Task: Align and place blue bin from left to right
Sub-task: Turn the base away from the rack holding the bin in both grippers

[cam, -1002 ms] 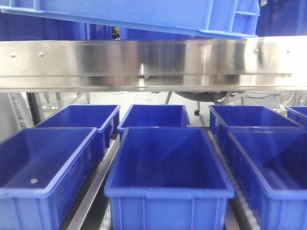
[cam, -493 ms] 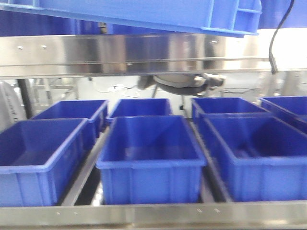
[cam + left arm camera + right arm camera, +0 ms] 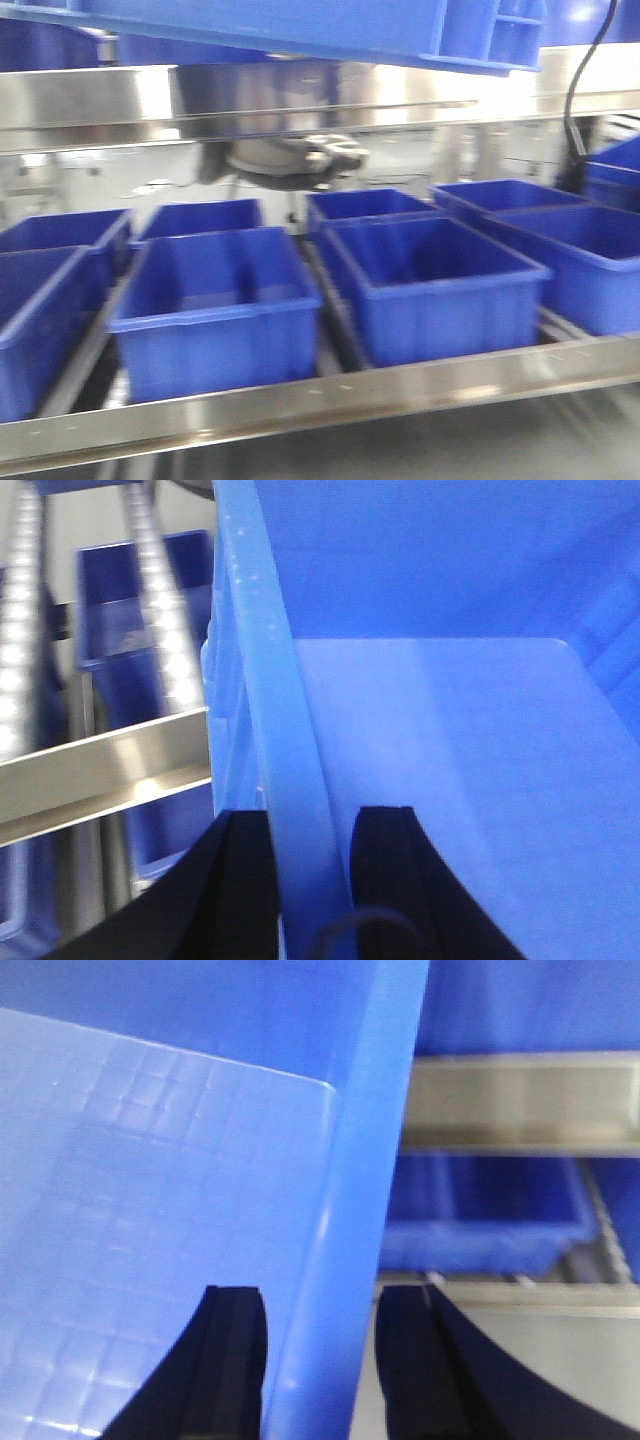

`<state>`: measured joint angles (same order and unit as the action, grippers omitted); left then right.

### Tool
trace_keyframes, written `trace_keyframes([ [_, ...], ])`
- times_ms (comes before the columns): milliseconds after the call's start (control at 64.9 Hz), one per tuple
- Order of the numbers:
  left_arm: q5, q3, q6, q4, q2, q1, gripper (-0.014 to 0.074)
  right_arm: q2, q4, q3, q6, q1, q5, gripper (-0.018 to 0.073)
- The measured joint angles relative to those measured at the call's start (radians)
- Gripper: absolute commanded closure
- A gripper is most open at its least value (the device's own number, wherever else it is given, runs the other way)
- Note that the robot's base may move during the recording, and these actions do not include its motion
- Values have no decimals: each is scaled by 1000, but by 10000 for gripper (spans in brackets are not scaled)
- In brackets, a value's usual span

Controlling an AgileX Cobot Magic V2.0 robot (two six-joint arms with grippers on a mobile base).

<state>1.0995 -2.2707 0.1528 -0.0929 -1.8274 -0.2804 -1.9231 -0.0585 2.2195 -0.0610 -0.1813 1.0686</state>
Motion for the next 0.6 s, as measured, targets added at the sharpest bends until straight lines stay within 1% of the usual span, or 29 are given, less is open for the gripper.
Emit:
trace_keyframes([
  [601,0,0,2,4,0,0,707,0,4,0,0,2,0,627],
])
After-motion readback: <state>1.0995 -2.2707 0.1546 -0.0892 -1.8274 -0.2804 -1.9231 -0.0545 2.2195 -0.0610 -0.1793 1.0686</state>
